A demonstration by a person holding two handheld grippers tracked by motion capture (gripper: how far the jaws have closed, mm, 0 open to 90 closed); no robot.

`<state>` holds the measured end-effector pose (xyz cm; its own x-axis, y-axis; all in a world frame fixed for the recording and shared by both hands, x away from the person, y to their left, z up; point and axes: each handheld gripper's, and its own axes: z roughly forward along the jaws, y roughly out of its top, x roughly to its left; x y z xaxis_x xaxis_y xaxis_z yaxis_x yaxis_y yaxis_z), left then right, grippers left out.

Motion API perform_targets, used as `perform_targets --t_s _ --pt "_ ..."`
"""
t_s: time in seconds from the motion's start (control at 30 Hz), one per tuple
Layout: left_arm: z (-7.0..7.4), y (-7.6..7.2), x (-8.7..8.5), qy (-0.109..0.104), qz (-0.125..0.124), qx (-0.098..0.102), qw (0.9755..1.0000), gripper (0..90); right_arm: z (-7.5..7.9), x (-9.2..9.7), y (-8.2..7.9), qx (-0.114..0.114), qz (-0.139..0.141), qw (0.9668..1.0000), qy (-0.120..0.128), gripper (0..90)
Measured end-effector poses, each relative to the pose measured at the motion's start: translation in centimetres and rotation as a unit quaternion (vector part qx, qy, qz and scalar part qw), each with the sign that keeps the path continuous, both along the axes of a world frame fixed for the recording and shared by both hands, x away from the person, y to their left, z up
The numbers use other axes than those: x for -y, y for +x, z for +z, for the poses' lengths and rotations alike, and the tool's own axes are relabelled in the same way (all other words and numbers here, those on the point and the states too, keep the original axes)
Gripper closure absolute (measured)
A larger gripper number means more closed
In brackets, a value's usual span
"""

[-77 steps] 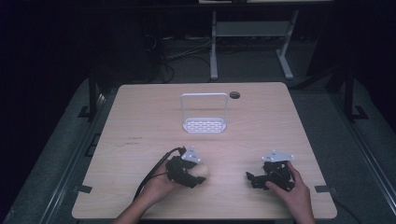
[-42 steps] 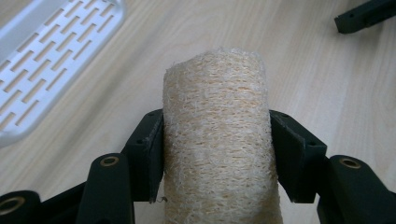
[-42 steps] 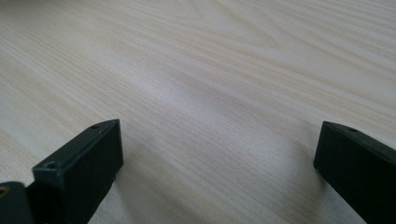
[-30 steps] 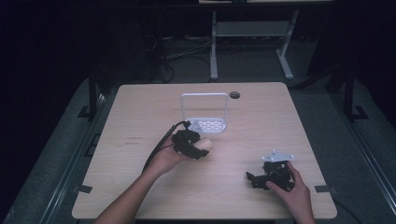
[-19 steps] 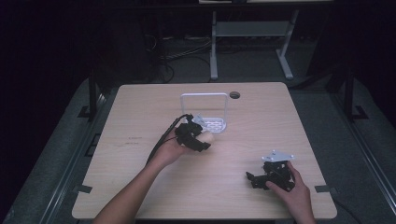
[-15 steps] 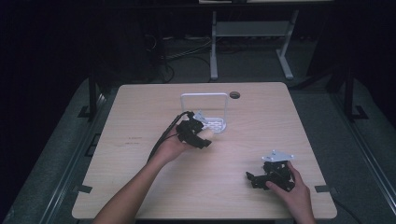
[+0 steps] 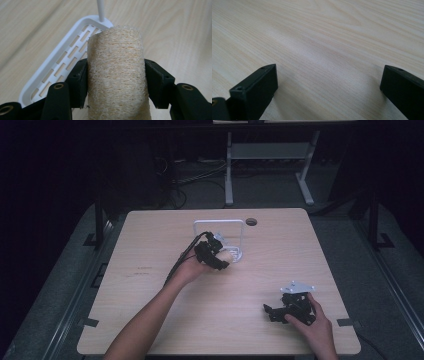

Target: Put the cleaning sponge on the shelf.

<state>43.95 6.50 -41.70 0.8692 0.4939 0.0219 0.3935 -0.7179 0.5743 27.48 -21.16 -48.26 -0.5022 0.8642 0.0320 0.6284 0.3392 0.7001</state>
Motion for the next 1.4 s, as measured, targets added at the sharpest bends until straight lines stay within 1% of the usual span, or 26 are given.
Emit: perform_targets --t_s 0.03,0.07,0.23,0.3,0.43,0.5,0.6,0.77,0.8,0.83,0.9,0.97,1.0,1.13,1.17,1.27,1.3,1.33,1.4 --pt "-0.1 0.2 0.1 0.004 0.002 0.001 1.0 41.2 0.0 0.0 0.0 0.0 0.0 1.0 0.0 0.9" --pt "-0.2 0.4 0.2 0.002 0.003 -0.003 1.0 41.2 0.0 0.0 0.0 -0.001 0.0 1.0 0.0 0.9" --pt "-0.4 1.1 0.7 0.003 0.006 0.0 1.0 41.2 0.0 0.0 0.0 0.0 0.0 1.0 0.0 0.9" --pt "-0.7 1.7 0.9 0.004 0.013 -0.002 0.9999 41.2 0.0 0.0 0.0 0.0 0.0 1.0 -0.001 0.9" --pt "-0.9 2.0 1.3 0.006 0.015 -0.001 0.9999 41.1 0.0 0.0 0.0 -0.001 0.0 1.0 0.0 1.0" --pt "-1.0 2.3 1.8 0.009 0.015 -0.002 0.9998 41.1 0.0 0.0 0.0 0.0 0.0 1.0 0.0 0.9" --pt "-1.2 2.5 2.0 0.009 0.016 -0.007 0.9998 41.1 0.0 0.0 0.0 0.0 0.0 1.0 0.001 0.9" --pt "-1.7 2.9 2.1 0.019 0.017 0.002 0.9997 41.0 0.0 0.0 0.0 0.001 0.001 1.0 0.0 1.0" --pt "-2.0 3.0 2.1 0.019 0.022 -0.003 0.9996 41.0 0.0 0.0 0.0 0.002 0.001 1.0 -0.001 0.9" --pt "-2.0 3.0 2.1 0.019 0.022 -0.003 0.9996 41.0 0.0 0.0 0.0 0.002 0.001 1.0 -0.001 0.9" --pt "-2.3 3.4 2.0 0.027 0.021 -0.001 0.9994 40.9 0.0 0.0 0.0 0.0 0.0 1.0 -0.001 1.0" --pt "-2.4 3.4 2.0 0.028 0.022 -0.003 0.9994 40.9 0.0 0.0 0.0 0.0 0.0 1.0 -0.001 1.0" --pt "-2.5 3.4 2.0 0.032 0.023 -0.001 0.9992 40.8 0.0 0.0 0.0 0.001 0.0 1.0 -0.001 0.9" --pt "-2.5 3.4 2.0 0.029 0.025 -0.001 0.9993 39.7 0.0 0.0 0.0 0.0 0.0 1.0 -0.001 0.9" --pt "-2.5 3.4 2.0 0.029 0.026 0.001 0.9992 37.1 0.0 0.0 0.0 0.001 0.0 1.0 -0.001 0.9" --pt "-2.3 3.3 2.0 0.029 0.026 0.007 0.9992 33.8 0.0 0.0 0.0 0.0 0.0 1.0 -0.001 1.0" --pt "-1.9 3.1 1.9 0.021 0.029 0.009 0.9993 33.6 0.0 0.0 0.0 0.0 0.0 1.0 -0.001 0.9" --pt "-1.9 3.1 1.9 0.021 0.029 0.009 0.9993 33.6 0.0 0.0 0.0 0.0 0.0 1.0 -0.001 0.9" --pt "-1.6 2.8 1.7 0.012 0.034 0.009 0.9993 33.6 0.0 0.0 0.0 0.001 0.001 1.0 0.0 0.9"
